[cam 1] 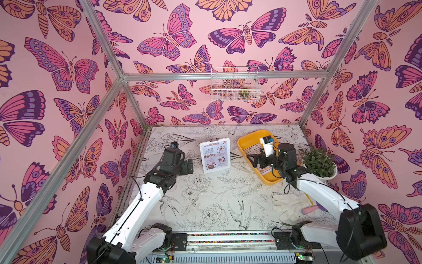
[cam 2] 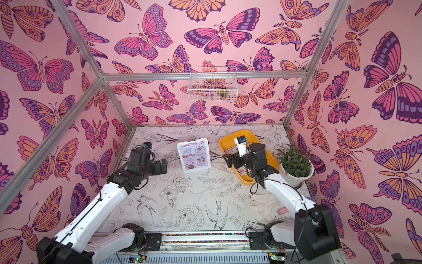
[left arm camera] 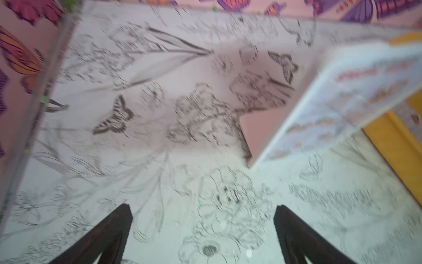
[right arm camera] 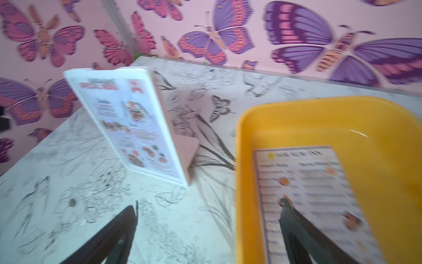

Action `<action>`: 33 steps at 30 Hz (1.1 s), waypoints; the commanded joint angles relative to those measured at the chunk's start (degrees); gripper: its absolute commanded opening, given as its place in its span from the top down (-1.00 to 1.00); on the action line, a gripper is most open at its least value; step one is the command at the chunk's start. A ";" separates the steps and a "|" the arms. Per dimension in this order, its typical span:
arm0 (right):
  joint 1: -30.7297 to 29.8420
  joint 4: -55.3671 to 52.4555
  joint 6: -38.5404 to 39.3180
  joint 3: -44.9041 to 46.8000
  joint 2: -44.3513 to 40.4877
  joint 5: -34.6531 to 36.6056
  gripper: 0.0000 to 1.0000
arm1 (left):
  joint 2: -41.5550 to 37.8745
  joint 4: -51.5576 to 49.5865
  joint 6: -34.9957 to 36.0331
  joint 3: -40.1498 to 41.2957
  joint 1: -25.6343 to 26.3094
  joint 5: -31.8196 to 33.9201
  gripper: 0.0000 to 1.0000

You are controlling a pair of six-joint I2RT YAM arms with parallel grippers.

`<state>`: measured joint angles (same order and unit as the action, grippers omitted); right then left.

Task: Replace the menus in the menu holders
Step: Adjust the menu holder at the center of the board.

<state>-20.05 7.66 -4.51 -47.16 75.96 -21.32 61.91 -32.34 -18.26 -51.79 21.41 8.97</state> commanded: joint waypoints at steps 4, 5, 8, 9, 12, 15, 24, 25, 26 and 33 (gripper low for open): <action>-4.83 4.86 -1.31 -10.49 13.56 -5.96 -0.98 | 9.60 0.09 -6.67 0.20 6.76 -0.28 -0.99; -4.82 6.17 -2.11 -12.06 17.14 -6.45 -0.98 | 10.41 2.12 -6.66 -0.04 6.80 0.13 -0.99; -4.95 8.93 -3.48 -16.02 23.38 -8.11 -0.98 | 15.87 5.56 -6.18 -1.36 6.72 1.87 -0.99; -5.06 9.04 -3.90 -17.70 25.37 -8.99 -0.99 | 17.02 6.47 -6.09 -1.70 6.63 2.34 -0.99; -6.02 9.97 -3.94 -20.74 29.39 -10.18 -0.99 | 19.97 10.27 -6.20 -2.31 5.79 2.37 -0.99; -6.81 11.32 -4.32 -21.62 31.20 -11.84 -0.98 | 22.53 12.74 -6.52 -3.55 4.76 2.69 -0.99; -9.91 12.28 -4.17 -17.48 28.09 -12.57 -0.89 | 30.76 18.34 -6.08 -8.67 1.74 2.87 -0.99; -10.22 12.17 -4.24 -16.48 27.11 -11.96 -0.88 | 31.63 18.67 -6.04 -9.18 1.41 2.83 -0.99; -10.53 11.95 -4.27 -15.33 25.92 -11.00 -0.89 | 32.27 18.88 -6.08 -9.86 1.14 2.79 -0.99; -14.72 8.49 -3.09 -11.10 20.25 -7.90 -0.88 | 38.57 20.41 -4.70 -15.86 0.56 -0.17 -0.99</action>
<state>-32.64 18.02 -8.56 -58.94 98.50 -31.03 98.21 -14.04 -24.10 -65.45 22.20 10.22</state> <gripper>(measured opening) 0.942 0.995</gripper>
